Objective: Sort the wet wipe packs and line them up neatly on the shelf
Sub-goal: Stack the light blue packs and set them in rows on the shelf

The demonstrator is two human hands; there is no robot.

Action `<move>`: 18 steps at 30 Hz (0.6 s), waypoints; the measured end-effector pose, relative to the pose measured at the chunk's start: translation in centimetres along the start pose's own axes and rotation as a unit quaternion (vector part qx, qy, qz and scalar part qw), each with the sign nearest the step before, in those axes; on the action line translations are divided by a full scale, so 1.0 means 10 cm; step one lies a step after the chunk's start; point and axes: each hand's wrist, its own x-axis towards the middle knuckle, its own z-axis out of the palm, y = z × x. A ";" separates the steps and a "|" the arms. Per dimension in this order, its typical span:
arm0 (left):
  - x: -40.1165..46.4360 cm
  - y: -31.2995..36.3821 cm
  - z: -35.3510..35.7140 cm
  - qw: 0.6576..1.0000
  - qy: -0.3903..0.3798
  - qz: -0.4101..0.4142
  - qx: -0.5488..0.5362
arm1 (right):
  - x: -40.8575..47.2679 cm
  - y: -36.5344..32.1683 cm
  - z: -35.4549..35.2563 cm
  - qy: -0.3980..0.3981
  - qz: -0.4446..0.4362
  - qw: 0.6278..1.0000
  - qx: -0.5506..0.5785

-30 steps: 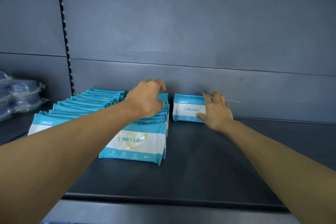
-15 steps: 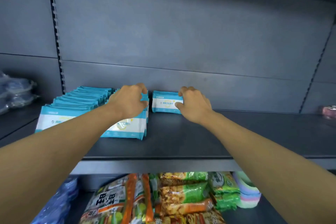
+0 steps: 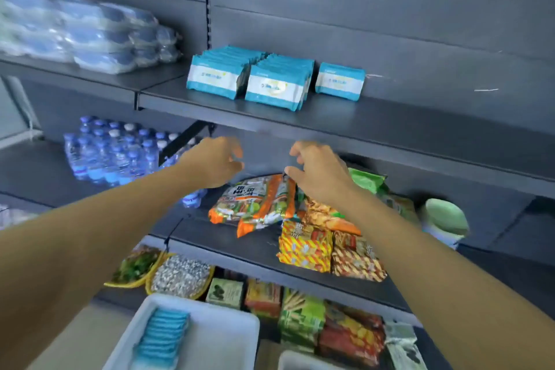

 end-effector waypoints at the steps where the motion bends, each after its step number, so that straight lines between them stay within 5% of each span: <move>1: -0.12 -0.09 0.05 1.000 -0.010 -0.013 0.008 | -0.09 -0.06 0.14 -0.016 -0.006 1.000 0.001; 18: -1.20 -2.32 1.23 0.973 -0.206 -0.105 0.015 | -0.90 -0.95 2.61 -0.264 0.039 0.964 0.004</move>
